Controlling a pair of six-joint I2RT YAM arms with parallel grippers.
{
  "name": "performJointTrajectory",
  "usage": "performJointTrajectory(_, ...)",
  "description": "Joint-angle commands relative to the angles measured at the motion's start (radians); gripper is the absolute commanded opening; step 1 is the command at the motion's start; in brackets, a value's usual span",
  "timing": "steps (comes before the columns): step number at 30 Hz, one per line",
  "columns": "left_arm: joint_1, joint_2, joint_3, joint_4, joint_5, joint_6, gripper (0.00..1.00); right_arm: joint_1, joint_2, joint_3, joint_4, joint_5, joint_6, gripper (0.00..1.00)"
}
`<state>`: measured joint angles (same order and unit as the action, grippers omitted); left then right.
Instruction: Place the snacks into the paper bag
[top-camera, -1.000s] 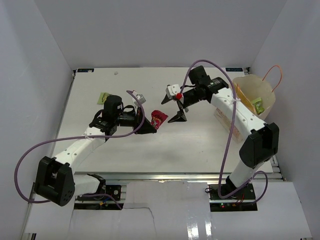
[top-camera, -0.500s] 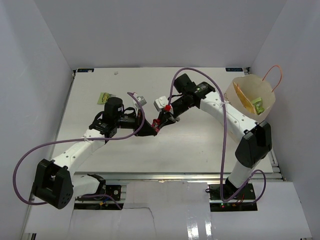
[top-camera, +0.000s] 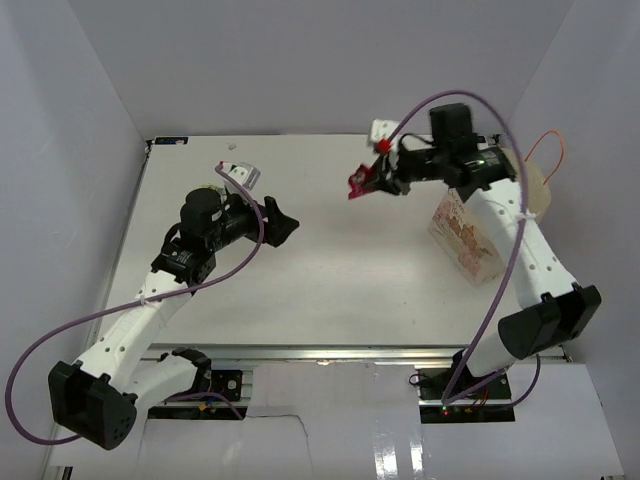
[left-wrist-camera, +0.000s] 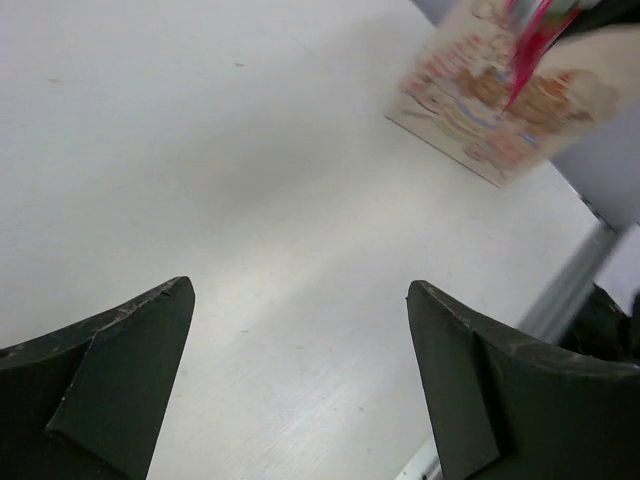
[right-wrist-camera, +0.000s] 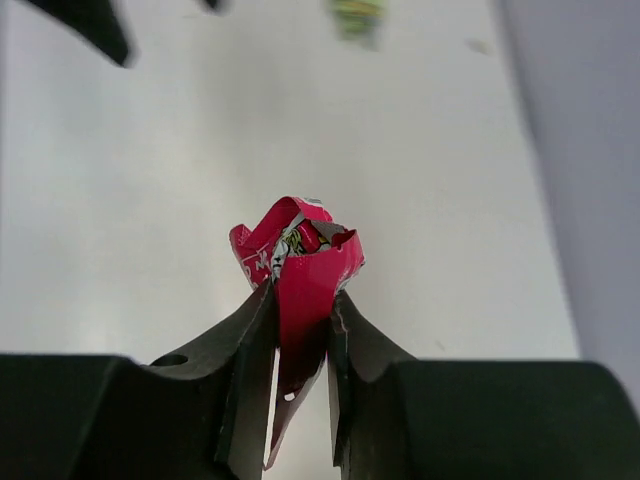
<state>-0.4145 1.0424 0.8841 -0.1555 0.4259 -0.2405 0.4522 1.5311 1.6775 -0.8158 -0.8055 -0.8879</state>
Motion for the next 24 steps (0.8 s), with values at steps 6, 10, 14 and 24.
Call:
performJointTrajectory(6, 0.034, 0.070, 0.072, -0.226, -0.401, -0.114, 0.98, -0.375, -0.204, 0.087, 0.349, 0.540, 0.530, 0.08)
performJointTrajectory(10, 0.046, 0.103, 0.078, -0.236, -0.426, -0.128, 0.98, -0.533, -0.233, -0.033, 0.354, 0.739, 0.569, 0.08)
performJointTrajectory(14, 0.081, 0.137, 0.098, -0.260, -0.466, -0.146, 0.98, -0.615, -0.233, -0.146, 0.348, 0.747, 0.508, 0.08)
performJointTrajectory(24, 0.325, 0.292, 0.180, -0.372, -0.496, -0.307, 0.98, -0.649, -0.149, -0.227, 0.308, 0.821, 0.428, 0.32)
